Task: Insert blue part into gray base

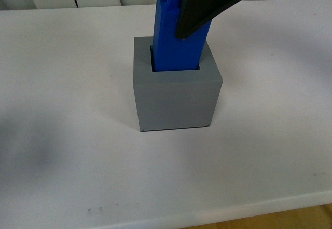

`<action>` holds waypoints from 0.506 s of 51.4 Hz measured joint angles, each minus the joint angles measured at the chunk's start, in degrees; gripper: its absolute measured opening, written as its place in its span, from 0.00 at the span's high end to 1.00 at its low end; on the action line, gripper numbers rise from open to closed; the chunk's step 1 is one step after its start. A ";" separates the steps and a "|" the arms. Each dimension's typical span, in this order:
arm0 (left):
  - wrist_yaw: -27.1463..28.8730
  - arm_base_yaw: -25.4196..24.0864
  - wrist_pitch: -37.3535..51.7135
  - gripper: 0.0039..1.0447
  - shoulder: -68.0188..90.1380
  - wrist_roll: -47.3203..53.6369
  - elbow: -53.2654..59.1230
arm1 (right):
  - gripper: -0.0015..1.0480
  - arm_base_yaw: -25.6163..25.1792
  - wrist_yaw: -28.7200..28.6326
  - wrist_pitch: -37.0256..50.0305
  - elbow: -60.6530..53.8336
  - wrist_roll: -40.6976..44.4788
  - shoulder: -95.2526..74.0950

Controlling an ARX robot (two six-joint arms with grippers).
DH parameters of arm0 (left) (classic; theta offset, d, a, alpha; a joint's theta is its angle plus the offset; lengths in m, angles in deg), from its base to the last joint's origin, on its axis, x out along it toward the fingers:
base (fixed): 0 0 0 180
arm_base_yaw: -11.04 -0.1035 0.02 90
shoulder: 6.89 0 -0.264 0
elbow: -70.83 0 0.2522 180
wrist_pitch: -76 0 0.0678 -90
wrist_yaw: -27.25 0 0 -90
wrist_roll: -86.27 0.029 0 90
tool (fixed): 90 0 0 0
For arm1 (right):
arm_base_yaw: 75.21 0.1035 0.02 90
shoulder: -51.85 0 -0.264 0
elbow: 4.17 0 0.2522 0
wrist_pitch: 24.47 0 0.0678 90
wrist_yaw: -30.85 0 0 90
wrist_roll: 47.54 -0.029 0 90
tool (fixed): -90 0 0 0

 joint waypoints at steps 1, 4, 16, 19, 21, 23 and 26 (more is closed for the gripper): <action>0.00 0.00 0.00 0.06 0.00 0.00 0.00 | 0.55 0.00 0.00 0.00 0.00 -0.02 -0.02; 0.00 0.00 0.00 0.06 0.00 0.00 0.00 | 0.55 0.00 0.00 0.00 0.00 -0.13 -0.07; 0.00 0.00 0.00 0.06 0.00 -0.02 0.00 | 0.55 0.24 0.04 -0.96 0.22 -0.02 -0.24; 0.00 0.00 0.00 0.06 0.00 0.00 0.00 | 0.55 0.33 0.04 -0.92 0.22 -0.04 -0.37; 0.00 0.00 0.00 0.06 0.00 -0.02 0.00 | 0.55 0.37 0.17 -0.52 0.22 -0.11 -0.55; 0.00 0.00 0.00 0.06 0.00 0.00 0.00 | 0.54 0.37 0.26 -0.26 0.22 -0.13 -0.72; 0.00 0.00 0.00 0.06 0.00 0.00 0.00 | 0.43 0.37 0.15 -0.33 0.22 -0.20 -0.90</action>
